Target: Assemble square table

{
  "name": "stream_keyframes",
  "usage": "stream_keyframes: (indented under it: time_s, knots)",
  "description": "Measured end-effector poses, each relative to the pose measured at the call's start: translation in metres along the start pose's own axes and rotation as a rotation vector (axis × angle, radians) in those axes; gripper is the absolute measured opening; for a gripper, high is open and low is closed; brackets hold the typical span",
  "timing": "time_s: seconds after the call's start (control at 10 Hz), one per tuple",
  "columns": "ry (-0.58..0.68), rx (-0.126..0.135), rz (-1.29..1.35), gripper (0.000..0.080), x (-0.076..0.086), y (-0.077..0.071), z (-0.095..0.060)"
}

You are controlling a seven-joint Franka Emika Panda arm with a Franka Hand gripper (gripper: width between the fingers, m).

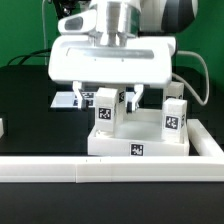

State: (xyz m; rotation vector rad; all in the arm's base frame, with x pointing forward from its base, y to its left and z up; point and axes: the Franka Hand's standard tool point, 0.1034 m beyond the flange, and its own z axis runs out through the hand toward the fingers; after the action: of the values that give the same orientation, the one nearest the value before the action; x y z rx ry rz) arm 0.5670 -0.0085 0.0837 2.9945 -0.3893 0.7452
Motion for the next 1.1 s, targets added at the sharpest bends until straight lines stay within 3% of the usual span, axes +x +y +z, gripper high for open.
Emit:
stream_keyframes:
  time_s: [0.3, 0.6, 0.9, 1.1]
  knots:
    - [-0.030, 0.030, 0.030, 0.0649, 0.020, 0.002, -0.022]
    - [-0.078, 0.039, 0.043, 0.0649, 0.020, 0.004, -0.020]
    - [-0.284, 0.077, 0.056, 0.0649, 0.005, -0.001, -0.009]
    - [-0.401, 0.096, 0.055, 0.0649, 0.007, -0.001, -0.007]
